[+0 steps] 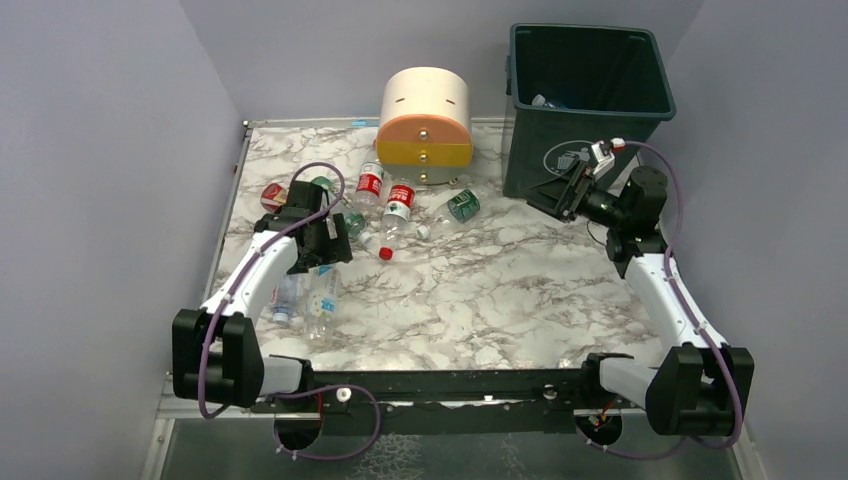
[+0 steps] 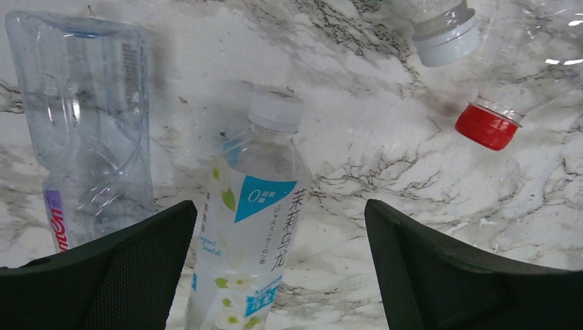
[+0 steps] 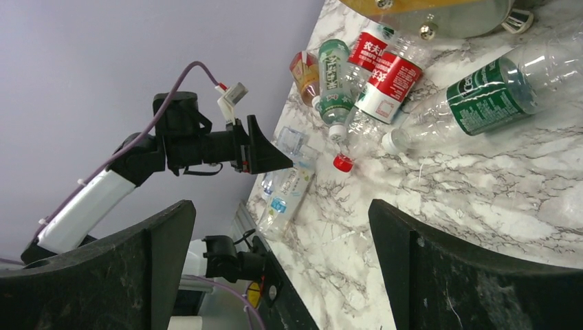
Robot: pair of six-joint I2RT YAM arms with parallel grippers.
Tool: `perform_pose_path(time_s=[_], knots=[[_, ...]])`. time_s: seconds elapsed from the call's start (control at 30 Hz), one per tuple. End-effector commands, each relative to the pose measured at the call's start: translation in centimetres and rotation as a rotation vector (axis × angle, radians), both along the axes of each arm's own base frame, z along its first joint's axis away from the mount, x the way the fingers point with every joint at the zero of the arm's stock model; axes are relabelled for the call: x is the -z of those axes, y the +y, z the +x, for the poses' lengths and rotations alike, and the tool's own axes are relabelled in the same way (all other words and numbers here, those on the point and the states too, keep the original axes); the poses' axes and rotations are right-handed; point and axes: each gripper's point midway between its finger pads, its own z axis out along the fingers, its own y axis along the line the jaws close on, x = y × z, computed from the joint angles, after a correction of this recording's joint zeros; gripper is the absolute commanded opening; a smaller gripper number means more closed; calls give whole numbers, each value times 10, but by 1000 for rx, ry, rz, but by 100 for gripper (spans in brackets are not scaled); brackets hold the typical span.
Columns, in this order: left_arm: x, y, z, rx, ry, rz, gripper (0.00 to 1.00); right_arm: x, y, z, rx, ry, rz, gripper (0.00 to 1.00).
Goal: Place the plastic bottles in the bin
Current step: Pick up the plastic bottle at the center of the board.
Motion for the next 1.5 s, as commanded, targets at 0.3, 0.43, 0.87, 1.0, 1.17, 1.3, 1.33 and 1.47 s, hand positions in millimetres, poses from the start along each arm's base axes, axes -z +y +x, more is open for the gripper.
perform_pose_path(time_s=[0.3, 0.43, 0.87, 1.0, 1.17, 1.3, 1.33, 1.47], knots=[[16, 2, 3, 42, 109, 13, 99, 11, 6, -3, -61, -3, 12, 100], [18, 3, 0, 57, 140, 25, 99, 16, 6, -3, -68, 7, 18, 100], [24, -3, -21, 99, 228, -9, 99, 26, 8, -1, -88, 27, 37, 100], [28, -7, -24, 97, 251, -17, 99, 26, 8, -2, -92, 26, 42, 100], [34, -15, -32, 105, 285, -17, 94, 30, 9, -3, -98, 36, 49, 100], [38, -20, -40, 113, 303, -7, 89, 33, 9, -3, -104, 42, 50, 100], [39, -21, -41, 114, 303, -4, 87, 33, 9, -3, -105, 41, 50, 100], [39, -27, -42, 120, 305, -5, 71, 33, 10, -4, -110, 42, 54, 100]])
